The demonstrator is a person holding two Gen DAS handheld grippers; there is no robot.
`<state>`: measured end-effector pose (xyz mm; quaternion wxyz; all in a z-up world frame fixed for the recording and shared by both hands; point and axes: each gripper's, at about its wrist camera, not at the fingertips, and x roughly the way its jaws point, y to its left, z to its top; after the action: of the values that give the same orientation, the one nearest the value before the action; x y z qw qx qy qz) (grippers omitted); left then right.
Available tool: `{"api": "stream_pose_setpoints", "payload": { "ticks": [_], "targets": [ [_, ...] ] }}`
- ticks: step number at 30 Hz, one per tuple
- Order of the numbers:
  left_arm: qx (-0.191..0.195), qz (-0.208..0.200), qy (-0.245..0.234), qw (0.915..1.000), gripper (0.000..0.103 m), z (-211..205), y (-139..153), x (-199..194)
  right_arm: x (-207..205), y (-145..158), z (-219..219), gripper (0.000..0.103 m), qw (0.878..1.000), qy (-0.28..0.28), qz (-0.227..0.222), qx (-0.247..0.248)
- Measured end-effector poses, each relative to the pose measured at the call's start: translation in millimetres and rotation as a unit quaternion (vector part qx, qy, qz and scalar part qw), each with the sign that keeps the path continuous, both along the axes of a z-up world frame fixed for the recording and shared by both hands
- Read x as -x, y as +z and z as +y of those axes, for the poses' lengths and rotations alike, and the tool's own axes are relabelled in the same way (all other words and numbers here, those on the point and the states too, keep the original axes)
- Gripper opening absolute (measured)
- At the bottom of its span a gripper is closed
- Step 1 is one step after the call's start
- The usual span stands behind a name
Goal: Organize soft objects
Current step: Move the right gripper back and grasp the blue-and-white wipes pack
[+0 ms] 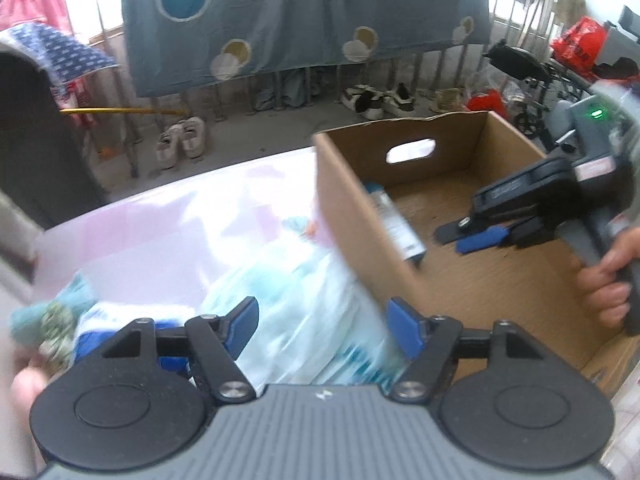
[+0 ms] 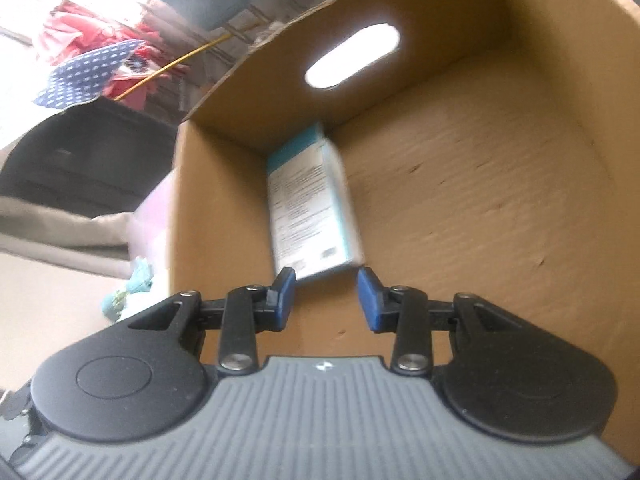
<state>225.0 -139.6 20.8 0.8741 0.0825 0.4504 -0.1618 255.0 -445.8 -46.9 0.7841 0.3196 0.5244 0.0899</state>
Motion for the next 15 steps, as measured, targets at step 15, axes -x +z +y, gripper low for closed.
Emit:
{"api": "stream_pose_setpoints", "payload": {
  "ticks": [15],
  "targets": [
    [0.018, -0.079, 0.155, 0.9846, 0.078, 148.4, -1.4, 110.7, 60.8, 104.6, 94.2, 0.048, 0.986, 0.119, -0.113, -0.020]
  ]
}}
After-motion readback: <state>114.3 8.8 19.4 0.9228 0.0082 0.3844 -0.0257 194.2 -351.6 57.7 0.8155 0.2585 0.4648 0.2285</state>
